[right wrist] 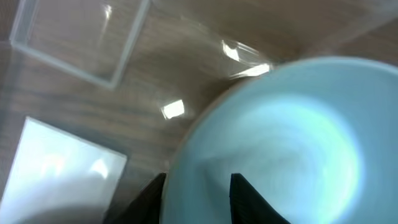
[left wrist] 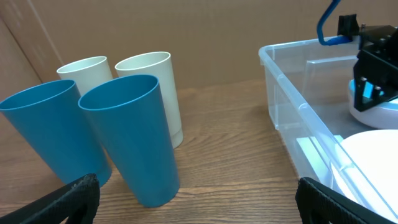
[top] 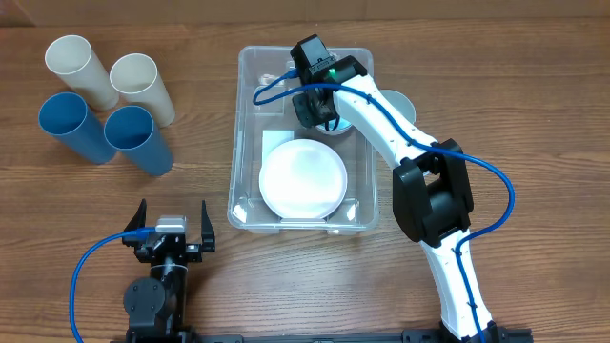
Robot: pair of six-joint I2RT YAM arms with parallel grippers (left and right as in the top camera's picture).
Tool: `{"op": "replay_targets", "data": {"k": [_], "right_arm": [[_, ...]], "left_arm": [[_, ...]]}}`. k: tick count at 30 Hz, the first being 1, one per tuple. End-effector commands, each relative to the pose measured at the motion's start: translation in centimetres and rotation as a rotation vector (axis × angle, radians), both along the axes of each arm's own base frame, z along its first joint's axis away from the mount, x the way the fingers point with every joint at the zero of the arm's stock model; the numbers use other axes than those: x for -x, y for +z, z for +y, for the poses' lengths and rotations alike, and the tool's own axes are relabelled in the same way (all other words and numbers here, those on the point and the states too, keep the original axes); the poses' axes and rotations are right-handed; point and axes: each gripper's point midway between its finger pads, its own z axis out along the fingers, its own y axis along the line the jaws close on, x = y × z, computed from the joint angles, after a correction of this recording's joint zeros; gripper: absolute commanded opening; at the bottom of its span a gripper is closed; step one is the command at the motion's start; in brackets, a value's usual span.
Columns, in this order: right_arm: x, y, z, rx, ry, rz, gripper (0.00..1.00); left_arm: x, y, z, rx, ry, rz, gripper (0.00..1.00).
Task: Pack container
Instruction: 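Release the light blue bowl and raise the right gripper out of the bin, then grip the rim of the grey bowl beside the bin with the right gripper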
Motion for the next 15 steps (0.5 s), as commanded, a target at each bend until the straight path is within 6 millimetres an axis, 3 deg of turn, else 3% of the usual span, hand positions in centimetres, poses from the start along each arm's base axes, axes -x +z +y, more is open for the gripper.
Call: {"op": "replay_targets", "data": {"k": [1,5,8,9,11,15], "right_arm": [[-2.5,5.9,0.0,0.006,0.001,-0.128,0.32],[-3.2,12.1,0.0,-0.031,-0.007,-0.213,0.34],[-3.1,17.1,-0.7,-0.055,-0.027,-0.287,0.5],[-3.3,19.5,-3.0,-0.045,-0.117,-0.329,0.54],[-3.6,20.6,-7.0,-0.061,-0.271,-0.318,0.57],[-3.0,18.1,-18.2,-0.18,-0.738,-0.101,0.73]], "left_arm": [[0.0,0.1,0.1,-0.022,0.001,-0.007,1.0],[0.0,0.1,0.1,-0.022,0.001,-0.006,1.0],[0.0,0.1,0.1,-0.022,0.001,-0.006,1.0],[0.0,0.1,0.1,-0.022,0.001,-0.007,1.0],[0.0,0.1,0.1,-0.022,0.001,-0.007,1.0],[0.0,0.1,0.1,-0.022,0.001,-0.007,1.0]]}}
